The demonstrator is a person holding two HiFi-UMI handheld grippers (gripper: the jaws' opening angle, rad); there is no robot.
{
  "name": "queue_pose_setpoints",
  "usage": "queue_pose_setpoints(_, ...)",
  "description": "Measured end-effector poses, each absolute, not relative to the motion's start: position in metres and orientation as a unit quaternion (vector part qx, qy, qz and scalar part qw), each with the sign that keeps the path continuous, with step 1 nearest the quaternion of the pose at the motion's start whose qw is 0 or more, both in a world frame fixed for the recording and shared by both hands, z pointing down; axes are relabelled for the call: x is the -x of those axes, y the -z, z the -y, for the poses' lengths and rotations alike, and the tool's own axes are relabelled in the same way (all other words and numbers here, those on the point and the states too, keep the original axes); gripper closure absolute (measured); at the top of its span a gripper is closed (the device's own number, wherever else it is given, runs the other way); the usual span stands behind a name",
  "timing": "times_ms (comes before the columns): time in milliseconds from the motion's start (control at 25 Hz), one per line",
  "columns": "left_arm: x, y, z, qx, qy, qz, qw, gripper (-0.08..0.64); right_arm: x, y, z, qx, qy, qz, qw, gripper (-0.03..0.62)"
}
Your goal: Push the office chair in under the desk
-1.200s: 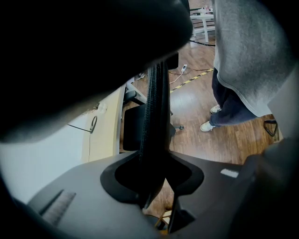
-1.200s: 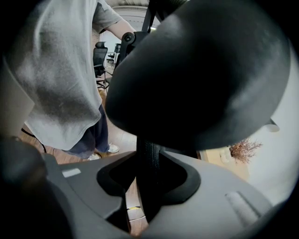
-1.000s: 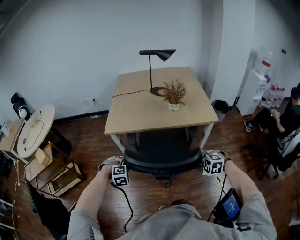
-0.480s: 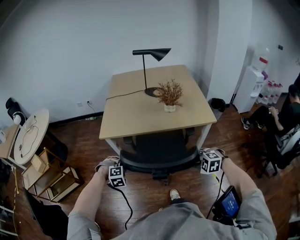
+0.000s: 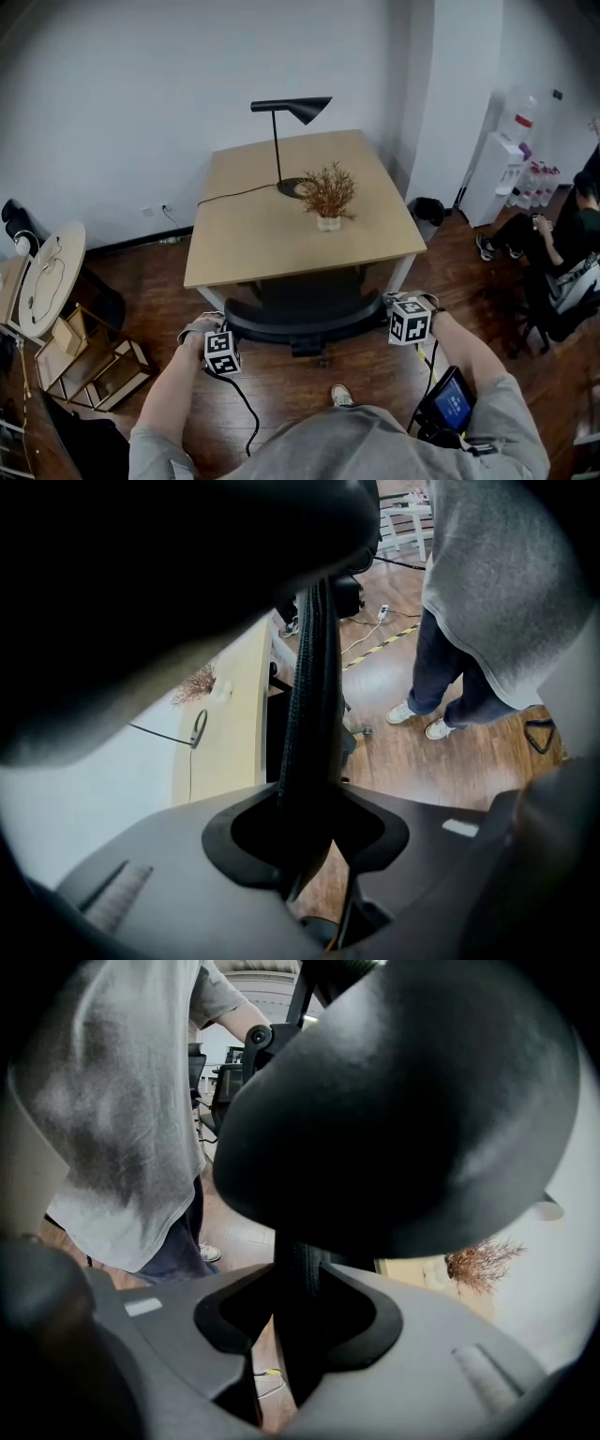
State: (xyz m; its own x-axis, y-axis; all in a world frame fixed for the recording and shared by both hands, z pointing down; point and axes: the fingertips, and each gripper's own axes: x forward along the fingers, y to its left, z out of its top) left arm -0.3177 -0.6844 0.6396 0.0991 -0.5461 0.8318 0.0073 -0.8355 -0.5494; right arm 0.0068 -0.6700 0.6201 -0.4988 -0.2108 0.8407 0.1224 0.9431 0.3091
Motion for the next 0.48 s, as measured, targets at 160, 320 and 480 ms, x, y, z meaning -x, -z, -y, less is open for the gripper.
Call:
queue_pose_setpoints(160,0.313,-0.638,0.696,0.709,0.646,-0.191,0.208,0.436,-0.012,-0.619,0.684,-0.023,0.168,0.849,0.5,0.449)
queue_pose_setpoints(320,0.313,-0.64,0.713,0.707,0.646,-0.193,0.215,0.436,-0.012,-0.618,0.699,-0.025,0.17,0.85,0.498,0.449)
queue_pose_setpoints(480,0.313,-0.64,0.724,0.708,0.645,-0.193,0.212,0.437,-0.011,-0.619,0.712,-0.022,0.171,0.849,0.499,0.449)
